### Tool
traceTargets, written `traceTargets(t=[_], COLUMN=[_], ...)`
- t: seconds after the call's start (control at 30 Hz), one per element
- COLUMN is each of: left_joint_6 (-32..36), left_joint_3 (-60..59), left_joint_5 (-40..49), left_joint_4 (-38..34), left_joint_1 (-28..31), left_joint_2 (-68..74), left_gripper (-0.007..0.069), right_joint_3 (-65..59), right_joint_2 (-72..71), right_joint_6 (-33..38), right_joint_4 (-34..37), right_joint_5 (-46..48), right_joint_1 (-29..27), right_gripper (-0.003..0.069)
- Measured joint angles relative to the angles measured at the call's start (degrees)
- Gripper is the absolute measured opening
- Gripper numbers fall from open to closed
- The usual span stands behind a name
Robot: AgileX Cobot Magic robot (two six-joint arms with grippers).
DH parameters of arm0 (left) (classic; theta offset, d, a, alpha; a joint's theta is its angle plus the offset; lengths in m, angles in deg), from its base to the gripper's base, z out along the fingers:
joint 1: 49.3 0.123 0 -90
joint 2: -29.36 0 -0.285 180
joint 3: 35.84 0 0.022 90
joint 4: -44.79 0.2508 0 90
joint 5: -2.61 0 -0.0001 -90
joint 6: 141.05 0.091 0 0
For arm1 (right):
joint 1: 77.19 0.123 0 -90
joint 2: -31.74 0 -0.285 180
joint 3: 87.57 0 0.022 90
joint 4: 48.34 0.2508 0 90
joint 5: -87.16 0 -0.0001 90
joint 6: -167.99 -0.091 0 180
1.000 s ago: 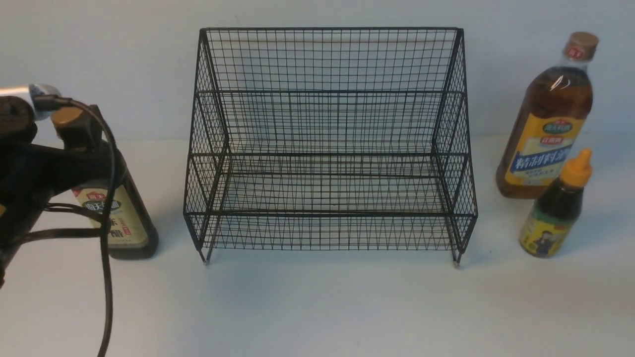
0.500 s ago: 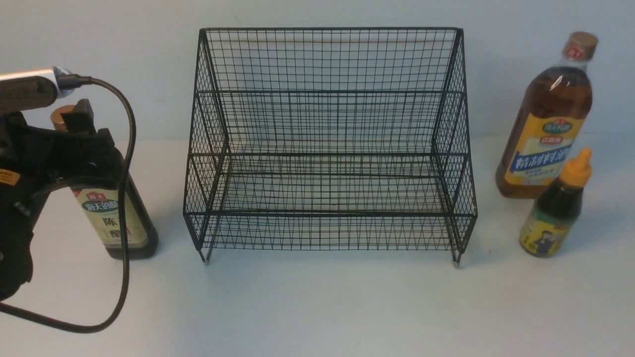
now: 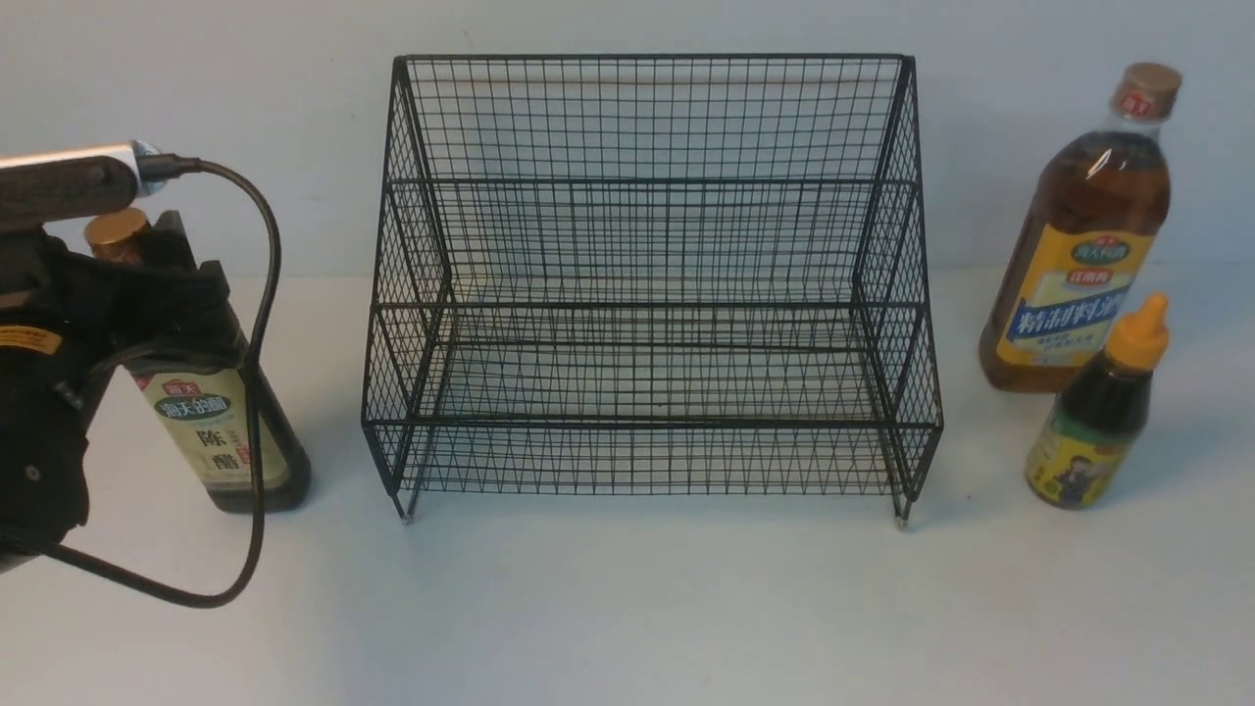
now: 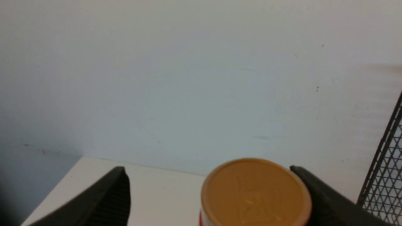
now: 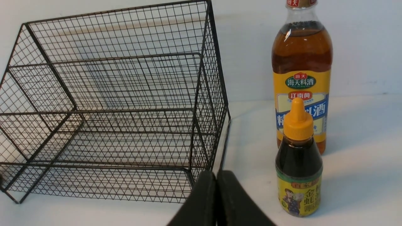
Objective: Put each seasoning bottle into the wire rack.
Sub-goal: Use the left arm to grab the condiment bottle closest to it, then use the left arm to put the condiment bottle back on the shelf
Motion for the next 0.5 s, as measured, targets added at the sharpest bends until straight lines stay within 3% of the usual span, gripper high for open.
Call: traceTargets(t=[0.13, 0.27, 0.5], left_joint_6=[0.00, -1.34, -5.25], left_joint_3=[0.00, 0.07, 0.52], left_joint_5=[0.24, 1.61, 4.38], left_joint_4=[1.45, 6.46, 13.53], left_joint_1=[0.35, 0.35, 0.54], left_joint_2=[0.00, 0.00, -0.05], left_gripper=[0.0509, 0.0304, 0.0310], right_joint_3=[0.00, 0.00, 0.02], right_joint_2=[0.00, 0.00, 0.00], right_joint_6=[0.00, 0.00, 0.04], right_joint_4=[0.00, 0.00, 0.00], right_joint_5=[0.18, 0.22, 0.51], right_joint_1=[0.00, 0.00, 0.00], right_gripper=[-0.0013, -0.0013, -0.0013])
